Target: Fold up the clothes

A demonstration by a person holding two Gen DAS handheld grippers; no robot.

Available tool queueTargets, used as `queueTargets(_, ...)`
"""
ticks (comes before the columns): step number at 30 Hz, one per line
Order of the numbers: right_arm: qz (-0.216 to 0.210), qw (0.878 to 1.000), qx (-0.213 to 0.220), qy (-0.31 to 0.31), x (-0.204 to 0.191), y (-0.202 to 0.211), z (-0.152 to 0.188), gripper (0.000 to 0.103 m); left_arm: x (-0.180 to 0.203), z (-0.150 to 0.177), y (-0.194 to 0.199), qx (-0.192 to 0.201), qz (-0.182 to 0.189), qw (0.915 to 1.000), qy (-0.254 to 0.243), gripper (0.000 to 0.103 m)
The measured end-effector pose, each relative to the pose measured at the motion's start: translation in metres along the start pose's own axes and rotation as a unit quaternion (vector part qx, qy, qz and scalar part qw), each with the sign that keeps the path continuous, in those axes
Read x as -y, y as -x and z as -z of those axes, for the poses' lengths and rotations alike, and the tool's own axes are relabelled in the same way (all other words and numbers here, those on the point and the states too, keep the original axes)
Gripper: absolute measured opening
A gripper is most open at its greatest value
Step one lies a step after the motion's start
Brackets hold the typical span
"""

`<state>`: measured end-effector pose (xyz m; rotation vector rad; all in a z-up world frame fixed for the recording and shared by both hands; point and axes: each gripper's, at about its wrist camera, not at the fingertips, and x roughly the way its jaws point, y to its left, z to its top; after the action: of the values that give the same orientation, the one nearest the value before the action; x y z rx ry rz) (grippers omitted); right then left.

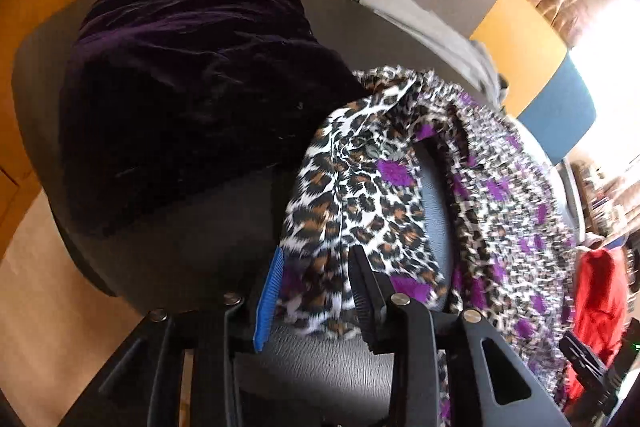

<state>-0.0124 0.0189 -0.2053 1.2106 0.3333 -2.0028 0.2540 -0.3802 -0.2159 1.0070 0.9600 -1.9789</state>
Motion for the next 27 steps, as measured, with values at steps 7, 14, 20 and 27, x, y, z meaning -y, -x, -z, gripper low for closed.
queueTargets(7,-0.028,0.999,-0.003,-0.016,0.009,-0.013,0.008,0.069,0.010,-0.010,-0.006,0.003,-0.031,0.9992,0.026,0.002)
queueTargets(14,-0.038,0.999,0.008,0.017,-0.003,-0.016,0.015,0.091,0.059,-0.061,0.043,0.102,0.028,0.9942,0.022,0.002)
queueTargets(20,-0.046,0.999,0.014,0.018,-0.005,-0.019,0.017,0.098,0.153,-0.103,0.071,0.148,0.119,0.9800,-0.058,0.002)
queueTargets(27,-0.041,0.999,0.009,0.032,-0.010,-0.023,0.016,0.102,0.266,-0.073,0.002,-0.023,0.236,0.9546,-0.180,0.014)
